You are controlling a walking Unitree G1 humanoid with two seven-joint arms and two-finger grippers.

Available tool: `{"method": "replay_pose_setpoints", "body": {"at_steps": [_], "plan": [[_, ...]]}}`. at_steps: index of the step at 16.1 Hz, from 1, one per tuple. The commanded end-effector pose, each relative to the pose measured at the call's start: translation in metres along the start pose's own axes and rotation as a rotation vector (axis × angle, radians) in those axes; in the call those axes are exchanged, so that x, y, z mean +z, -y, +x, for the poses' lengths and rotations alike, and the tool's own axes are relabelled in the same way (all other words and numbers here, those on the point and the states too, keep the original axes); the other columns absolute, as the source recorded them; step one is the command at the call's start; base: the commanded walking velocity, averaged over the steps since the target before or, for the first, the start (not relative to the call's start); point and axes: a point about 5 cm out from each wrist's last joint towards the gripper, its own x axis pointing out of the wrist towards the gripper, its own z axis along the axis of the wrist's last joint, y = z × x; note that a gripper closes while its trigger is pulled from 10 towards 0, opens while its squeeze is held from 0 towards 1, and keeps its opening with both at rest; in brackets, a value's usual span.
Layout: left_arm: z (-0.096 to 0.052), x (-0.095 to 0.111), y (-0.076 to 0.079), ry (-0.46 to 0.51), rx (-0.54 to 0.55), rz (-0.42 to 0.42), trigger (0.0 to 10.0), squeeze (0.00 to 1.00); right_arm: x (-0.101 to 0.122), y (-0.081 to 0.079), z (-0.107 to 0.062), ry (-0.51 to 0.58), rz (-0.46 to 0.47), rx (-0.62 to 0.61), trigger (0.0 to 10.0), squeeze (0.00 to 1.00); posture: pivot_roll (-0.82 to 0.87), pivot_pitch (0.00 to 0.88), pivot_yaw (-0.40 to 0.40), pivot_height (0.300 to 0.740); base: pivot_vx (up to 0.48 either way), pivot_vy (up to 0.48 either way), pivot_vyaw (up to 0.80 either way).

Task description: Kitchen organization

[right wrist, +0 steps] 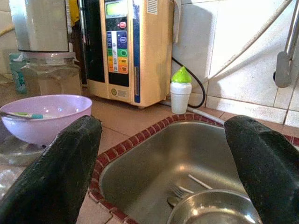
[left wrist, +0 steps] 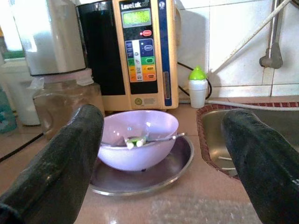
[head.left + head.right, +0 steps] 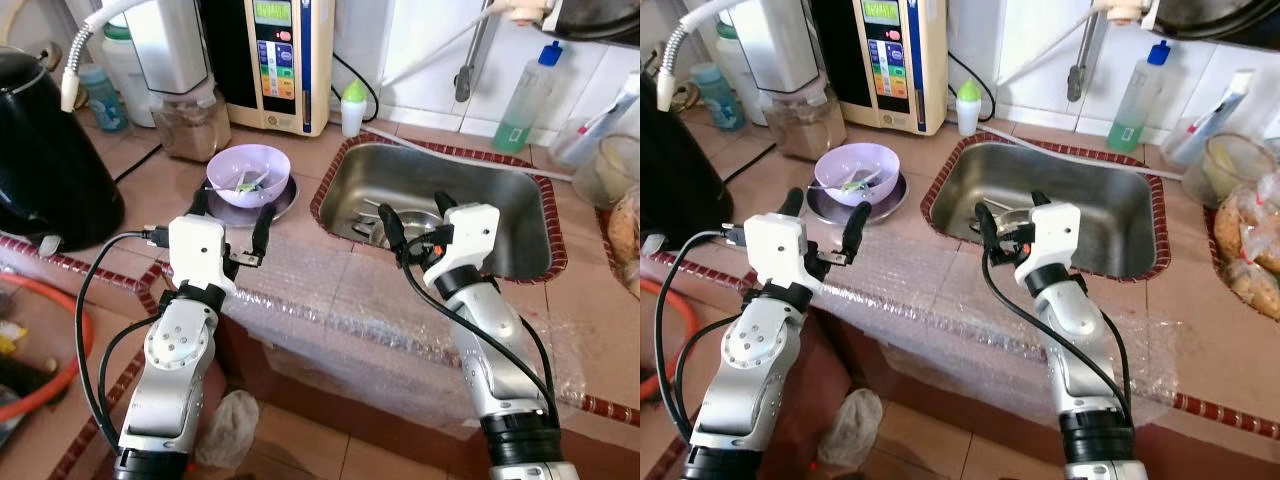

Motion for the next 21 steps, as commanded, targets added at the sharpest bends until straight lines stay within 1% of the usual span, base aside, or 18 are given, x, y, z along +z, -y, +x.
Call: {"method": "replay_pose_setpoints", "body": {"at_steps": [1, 4, 12, 15, 16, 18, 21], "plan": [[0.002, 0.005, -0.001, 0.024, -0.004, -0.003, 10.0, 0.00, 0.003, 0.000, 0.001, 0.010, -0.008, 0.000, 10.0, 0.00, -0.05, 0.000, 0.030, 0.740, 0.364, 0.000, 0.00], [0.001, 0.005, 0.000, 0.023, -0.006, -0.002, 10.0, 0.00, 0.002, 0.001, 0.001, 0.008, -0.007, -0.003, 10.0, 0.00, -0.05, 0.000, 0.031, 0.740, 0.359, 0.000, 0.00], [-0.002, 0.003, 0.001, 0.016, 0.002, -0.016, 10.0, 0.00, 0.000, 0.003, -0.001, 0.000, -0.007, -0.010, 10.0, 0.00, -0.04, 0.006, 0.031, 0.740, 0.000, 0.000, 0.00], [-0.004, 0.003, -0.003, 0.017, 0.041, 0.003, 10.0, 0.00, 0.000, 0.003, -0.001, -0.001, -0.008, -0.010, 10.0, 0.00, -0.04, 0.006, 0.030, 0.740, 0.000, 0.000, 0.00], [-0.008, 0.002, -0.007, 0.015, 0.080, 0.024, 10.0, 0.00, -0.001, 0.004, 0.000, -0.003, -0.010, -0.009, 10.0, 0.00, -0.04, 0.012, 0.024, 0.740, 0.000, 0.000, 0.00], [-0.016, -0.005, -0.003, -0.008, 0.040, 0.010, 10.0, 0.00, -0.001, 0.004, 0.000, -0.005, -0.010, -0.007, 10.0, 0.00, -0.04, 0.015, 0.022, 0.740, 0.000, 0.000, 0.00], [-0.018, -0.012, -0.001, -0.017, 0.006, 0.011, 10.0, 0.00, -0.001, 0.003, 0.001, -0.006, -0.011, 0.000, 10.0, 0.00, -0.04, 0.016, 0.019, 0.740, 0.000, 0.000, 0.00]]}}
